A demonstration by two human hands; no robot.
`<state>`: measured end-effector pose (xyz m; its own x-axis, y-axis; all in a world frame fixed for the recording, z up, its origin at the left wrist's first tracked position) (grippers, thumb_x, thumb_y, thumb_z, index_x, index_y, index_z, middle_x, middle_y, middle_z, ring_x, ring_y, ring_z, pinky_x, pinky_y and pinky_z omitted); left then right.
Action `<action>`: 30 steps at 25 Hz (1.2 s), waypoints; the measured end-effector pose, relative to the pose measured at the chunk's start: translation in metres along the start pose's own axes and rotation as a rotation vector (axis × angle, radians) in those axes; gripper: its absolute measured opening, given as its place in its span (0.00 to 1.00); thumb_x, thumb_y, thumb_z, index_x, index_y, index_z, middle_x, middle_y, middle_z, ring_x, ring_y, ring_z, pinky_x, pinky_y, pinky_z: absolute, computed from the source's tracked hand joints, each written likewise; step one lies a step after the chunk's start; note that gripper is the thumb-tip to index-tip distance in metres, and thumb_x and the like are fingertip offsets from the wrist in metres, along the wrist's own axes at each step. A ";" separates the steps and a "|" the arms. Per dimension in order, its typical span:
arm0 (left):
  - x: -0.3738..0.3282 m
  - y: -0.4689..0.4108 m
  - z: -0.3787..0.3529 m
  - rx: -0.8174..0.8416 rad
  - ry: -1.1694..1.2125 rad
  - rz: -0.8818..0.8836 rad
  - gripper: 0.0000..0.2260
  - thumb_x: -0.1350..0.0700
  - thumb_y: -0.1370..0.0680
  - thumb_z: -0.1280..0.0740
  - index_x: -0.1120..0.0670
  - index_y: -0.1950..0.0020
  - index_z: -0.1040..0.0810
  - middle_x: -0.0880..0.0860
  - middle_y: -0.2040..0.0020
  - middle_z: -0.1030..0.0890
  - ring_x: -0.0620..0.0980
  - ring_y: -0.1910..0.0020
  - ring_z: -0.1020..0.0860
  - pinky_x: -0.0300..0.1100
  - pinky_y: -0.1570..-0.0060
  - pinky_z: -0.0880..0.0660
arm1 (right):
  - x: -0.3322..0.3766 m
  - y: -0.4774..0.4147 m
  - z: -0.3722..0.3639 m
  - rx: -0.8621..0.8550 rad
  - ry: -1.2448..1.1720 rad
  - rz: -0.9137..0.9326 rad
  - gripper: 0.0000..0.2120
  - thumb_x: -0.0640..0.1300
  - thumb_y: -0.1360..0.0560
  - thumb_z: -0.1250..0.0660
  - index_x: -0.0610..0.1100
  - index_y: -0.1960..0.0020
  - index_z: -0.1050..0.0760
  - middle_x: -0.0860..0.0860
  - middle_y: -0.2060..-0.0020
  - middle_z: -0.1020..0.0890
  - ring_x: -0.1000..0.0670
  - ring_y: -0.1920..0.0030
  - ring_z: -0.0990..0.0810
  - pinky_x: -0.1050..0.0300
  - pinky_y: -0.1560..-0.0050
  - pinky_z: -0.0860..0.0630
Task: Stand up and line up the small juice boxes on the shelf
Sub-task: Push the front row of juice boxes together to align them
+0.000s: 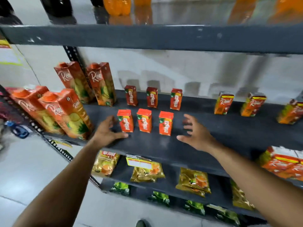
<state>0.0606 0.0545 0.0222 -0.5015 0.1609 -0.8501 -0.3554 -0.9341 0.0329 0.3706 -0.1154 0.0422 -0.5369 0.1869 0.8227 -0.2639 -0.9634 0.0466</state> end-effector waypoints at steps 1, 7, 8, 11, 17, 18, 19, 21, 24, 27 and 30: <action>-0.001 -0.009 -0.002 0.060 -0.050 -0.035 0.41 0.44 0.47 0.16 0.54 0.39 0.26 0.50 0.45 0.18 0.44 0.46 0.21 0.48 0.41 0.25 | 0.005 -0.015 -0.011 0.000 0.064 -0.033 0.43 0.46 0.34 0.21 0.48 0.26 0.40 0.54 0.36 0.28 0.53 0.37 0.27 0.53 0.38 0.27; 0.002 -0.047 -0.018 0.235 -0.166 -0.081 0.18 0.53 0.40 0.17 0.46 0.54 0.19 0.43 0.59 0.16 0.38 0.59 0.20 0.42 0.53 0.24 | 0.018 -0.058 -0.056 0.000 0.132 -0.191 0.17 0.50 0.40 0.18 0.53 0.55 0.20 0.56 0.57 0.16 0.53 0.53 0.17 0.58 0.52 0.24; 0.000 -0.054 -0.018 0.251 -0.185 -0.082 0.19 0.51 0.41 0.17 0.46 0.53 0.18 0.45 0.57 0.16 0.41 0.57 0.19 0.42 0.53 0.24 | 0.020 -0.061 -0.060 0.000 0.129 -0.204 0.16 0.50 0.40 0.18 0.55 0.56 0.21 0.56 0.57 0.16 0.53 0.53 0.18 0.57 0.50 0.25; -0.006 -0.063 -0.029 0.351 -0.174 -0.068 0.26 0.50 0.41 0.17 0.45 0.45 0.20 0.45 0.52 0.16 0.44 0.52 0.19 0.44 0.48 0.23 | 0.024 -0.066 -0.068 -0.017 0.150 -0.206 0.20 0.54 0.40 0.18 0.58 0.51 0.20 0.54 0.50 0.15 0.52 0.47 0.19 0.52 0.38 0.28; -0.012 -0.070 -0.044 0.346 -0.117 -0.042 0.33 0.42 0.50 0.17 0.37 0.48 0.25 0.49 0.43 0.21 0.48 0.43 0.22 0.52 0.40 0.25 | 0.023 -0.072 -0.075 -0.059 0.179 -0.277 0.23 0.60 0.45 0.21 0.61 0.52 0.23 0.50 0.44 0.17 0.46 0.39 0.23 0.46 0.32 0.32; -0.014 -0.069 -0.043 0.346 -0.098 -0.015 0.31 0.44 0.49 0.16 0.37 0.51 0.26 0.50 0.42 0.22 0.48 0.43 0.22 0.52 0.40 0.25 | 0.022 -0.072 -0.075 -0.061 0.171 -0.291 0.26 0.63 0.48 0.22 0.62 0.53 0.24 0.50 0.44 0.18 0.45 0.38 0.24 0.45 0.32 0.32; -0.016 -0.068 -0.043 0.344 -0.066 0.003 0.30 0.46 0.49 0.16 0.37 0.53 0.27 0.51 0.42 0.22 0.48 0.44 0.22 0.52 0.40 0.25 | 0.022 -0.071 -0.076 -0.056 0.159 -0.310 0.28 0.65 0.51 0.23 0.63 0.53 0.26 0.50 0.43 0.19 0.45 0.37 0.26 0.45 0.31 0.32; -0.016 -0.068 -0.045 0.334 -0.034 0.013 0.30 0.47 0.50 0.15 0.37 0.55 0.28 0.51 0.42 0.23 0.48 0.44 0.22 0.53 0.39 0.25 | 0.022 -0.071 -0.078 -0.060 0.147 -0.329 0.28 0.61 0.49 0.19 0.63 0.53 0.28 0.50 0.42 0.21 0.45 0.35 0.29 0.45 0.31 0.33; -0.018 -0.066 -0.046 0.322 -0.025 -0.002 0.31 0.47 0.50 0.16 0.37 0.56 0.31 0.52 0.41 0.24 0.50 0.41 0.23 0.55 0.38 0.26 | 0.023 -0.072 -0.081 -0.094 0.124 -0.309 0.27 0.61 0.50 0.19 0.62 0.56 0.27 0.51 0.44 0.20 0.47 0.36 0.28 0.46 0.32 0.32; -0.023 -0.064 -0.044 0.323 -0.030 -0.016 0.30 0.51 0.46 0.15 0.38 0.57 0.33 0.53 0.40 0.25 0.51 0.40 0.24 0.55 0.37 0.27 | 0.021 -0.071 -0.083 -0.121 0.072 -0.286 0.26 0.61 0.54 0.20 0.62 0.58 0.23 0.52 0.50 0.17 0.50 0.46 0.19 0.46 0.37 0.25; -0.027 -0.060 -0.042 0.335 -0.034 -0.015 0.30 0.51 0.44 0.16 0.38 0.57 0.33 0.53 0.39 0.26 0.51 0.40 0.25 0.54 0.36 0.28 | 0.027 -0.069 -0.083 -0.131 0.044 -0.267 0.23 0.51 0.48 0.16 0.59 0.57 0.22 0.53 0.53 0.15 0.53 0.51 0.17 0.48 0.40 0.22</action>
<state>0.1286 0.0924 0.0211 -0.5180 0.1894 -0.8342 -0.5999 -0.7756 0.1964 0.3079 -0.0281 0.0142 -0.4682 0.4413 0.7656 -0.4998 -0.8467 0.1823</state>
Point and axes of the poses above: each hand's wrist, its own y-axis away from the middle knuckle, its own z-axis out of the back of the hand, x = y × z, the point moved 5 cm from there along -y, towards the middle knuckle
